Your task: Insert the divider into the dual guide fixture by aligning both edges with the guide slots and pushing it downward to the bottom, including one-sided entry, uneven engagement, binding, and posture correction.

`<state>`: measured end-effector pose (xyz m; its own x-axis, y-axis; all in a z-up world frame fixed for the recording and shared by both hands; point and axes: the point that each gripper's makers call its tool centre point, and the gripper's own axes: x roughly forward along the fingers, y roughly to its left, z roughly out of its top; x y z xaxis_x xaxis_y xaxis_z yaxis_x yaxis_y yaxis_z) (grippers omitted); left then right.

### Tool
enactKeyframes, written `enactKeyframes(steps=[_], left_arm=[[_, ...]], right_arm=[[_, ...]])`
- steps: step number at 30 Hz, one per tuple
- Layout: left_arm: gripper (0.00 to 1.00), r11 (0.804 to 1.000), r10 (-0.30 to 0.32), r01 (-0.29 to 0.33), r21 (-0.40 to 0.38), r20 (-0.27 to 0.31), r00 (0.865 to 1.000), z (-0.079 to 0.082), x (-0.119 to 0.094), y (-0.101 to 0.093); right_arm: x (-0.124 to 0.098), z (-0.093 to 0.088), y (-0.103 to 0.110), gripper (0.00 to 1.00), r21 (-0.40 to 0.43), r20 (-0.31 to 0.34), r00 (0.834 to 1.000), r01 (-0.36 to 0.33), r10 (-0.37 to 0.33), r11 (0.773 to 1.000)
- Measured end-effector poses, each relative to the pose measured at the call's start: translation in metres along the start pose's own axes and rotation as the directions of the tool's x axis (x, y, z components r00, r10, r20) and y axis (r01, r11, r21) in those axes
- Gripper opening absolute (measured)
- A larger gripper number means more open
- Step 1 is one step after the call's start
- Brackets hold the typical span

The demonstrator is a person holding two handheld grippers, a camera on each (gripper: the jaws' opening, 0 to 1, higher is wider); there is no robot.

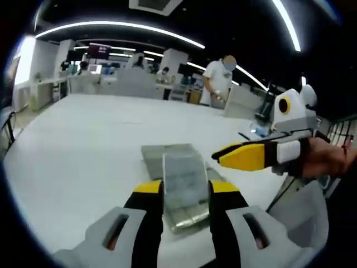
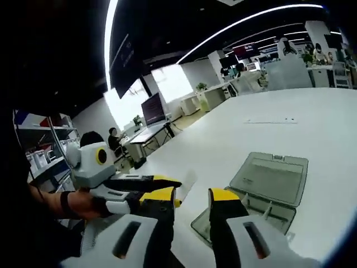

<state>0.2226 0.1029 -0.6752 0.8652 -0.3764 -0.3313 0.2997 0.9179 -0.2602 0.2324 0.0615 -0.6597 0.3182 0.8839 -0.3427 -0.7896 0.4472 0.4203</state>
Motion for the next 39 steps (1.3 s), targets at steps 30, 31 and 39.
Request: enactKeyframes(steps=[30,31,39], left_arm=[[0.29,0.998,-0.063,0.063,-0.004,0.022,0.998,0.005,0.006,-0.024],[0.29,0.998,-0.064,0.064,-0.004,0.020,0.998,0.005,0.006,-0.024],[0.29,0.997,-0.076,0.076,-0.003,0.018,0.997,0.004,0.007,-0.029]], right_arm=[[0.000,-0.001,-0.006,0.13,0.111,0.008,1.000,0.014,-0.015,0.994],[0.000,-0.001,-0.006,0.12,0.117,0.006,1.000,0.014,-0.015,0.993],[0.002,-0.002,-0.004,0.10,0.134,0.003,1.000,0.008,-0.008,0.991]])
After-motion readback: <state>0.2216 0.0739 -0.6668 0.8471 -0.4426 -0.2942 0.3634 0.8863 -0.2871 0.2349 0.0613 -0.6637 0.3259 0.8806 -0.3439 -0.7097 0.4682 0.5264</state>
